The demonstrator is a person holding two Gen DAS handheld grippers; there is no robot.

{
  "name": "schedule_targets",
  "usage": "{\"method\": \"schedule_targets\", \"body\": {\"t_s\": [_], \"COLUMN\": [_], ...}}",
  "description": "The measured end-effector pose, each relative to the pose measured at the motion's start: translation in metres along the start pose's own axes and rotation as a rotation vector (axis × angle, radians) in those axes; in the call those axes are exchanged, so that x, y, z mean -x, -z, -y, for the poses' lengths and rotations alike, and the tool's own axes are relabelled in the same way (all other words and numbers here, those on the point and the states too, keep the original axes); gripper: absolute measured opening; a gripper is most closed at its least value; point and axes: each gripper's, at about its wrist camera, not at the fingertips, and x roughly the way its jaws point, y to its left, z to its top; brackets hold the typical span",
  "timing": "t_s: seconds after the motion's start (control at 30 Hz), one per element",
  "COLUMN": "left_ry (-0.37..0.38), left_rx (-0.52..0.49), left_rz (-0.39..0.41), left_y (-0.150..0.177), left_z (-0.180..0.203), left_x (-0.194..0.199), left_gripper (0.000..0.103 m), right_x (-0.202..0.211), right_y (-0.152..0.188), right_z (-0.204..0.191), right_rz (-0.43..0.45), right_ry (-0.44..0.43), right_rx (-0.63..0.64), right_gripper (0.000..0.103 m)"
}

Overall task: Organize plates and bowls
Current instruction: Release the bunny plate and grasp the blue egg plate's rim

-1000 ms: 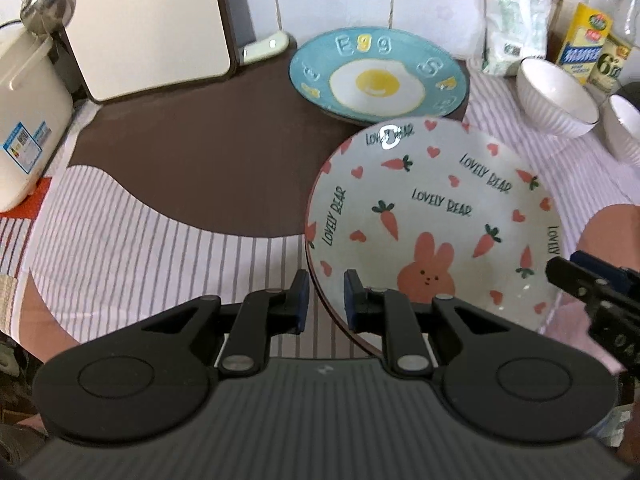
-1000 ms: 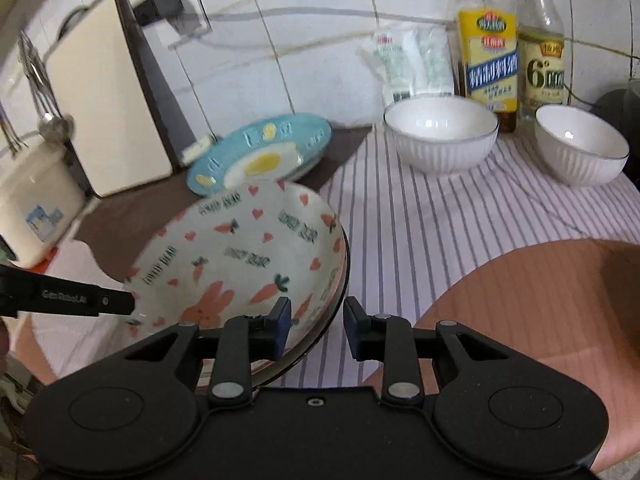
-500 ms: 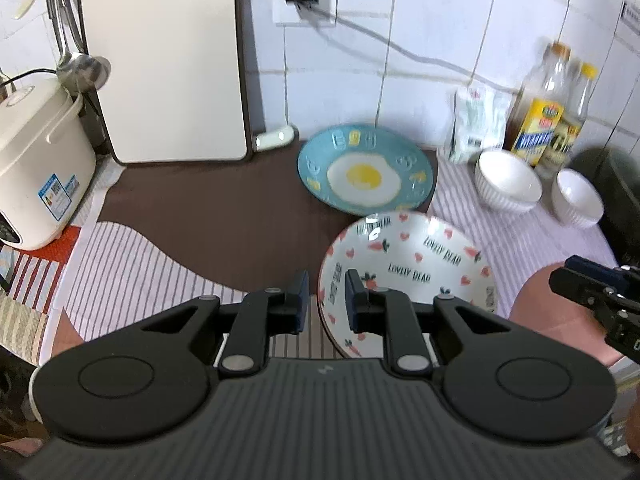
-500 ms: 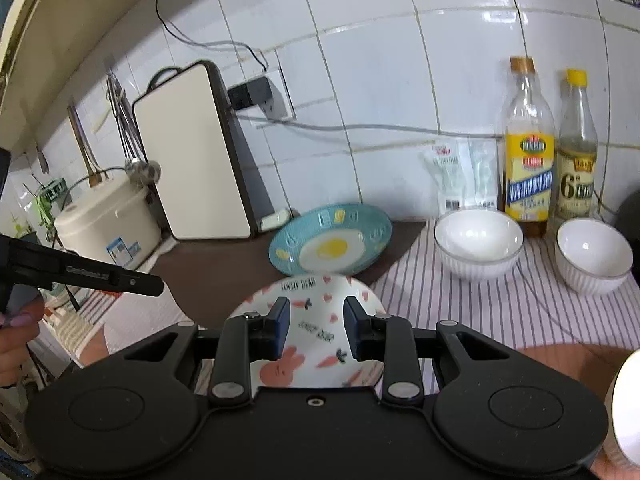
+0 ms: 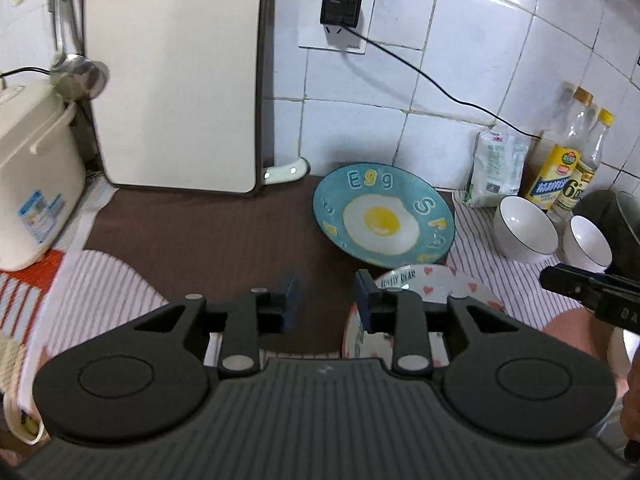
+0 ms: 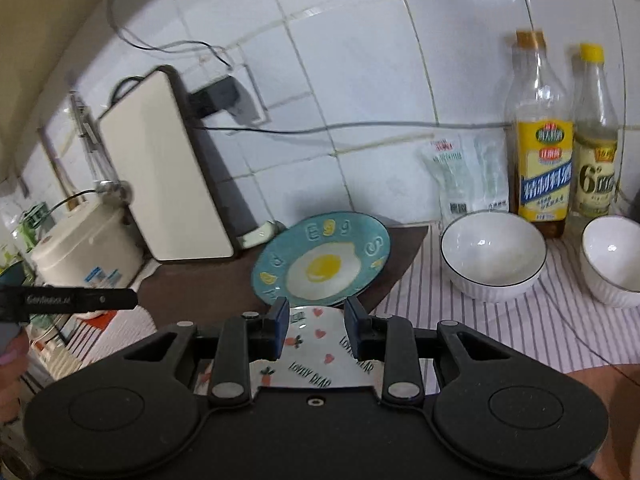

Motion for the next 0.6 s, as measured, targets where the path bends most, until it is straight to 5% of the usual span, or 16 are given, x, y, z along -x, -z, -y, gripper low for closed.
{"method": "schedule_targets", "body": {"t_s": [0.27,0.6], "left_ry": [0.049,0.075], "left_rx": [0.030,0.093], "left_rz": [0.050,-0.078], "left_y": [-0.007,-0.023], "left_z": [-0.013,-0.020], "left_x": [-0.071,-0.165], "left_gripper": [0.039,0.039], "right_x": [-0.080,-0.150], "right_y": [-0.010,-0.015], "right_z": [0.034,0.053], "right_rz": [-0.091,-0.179], "right_ry": [-0.011,0.020], "right_rx": [-0.144,-0.245], "right_gripper": [0.036,0.036]}}
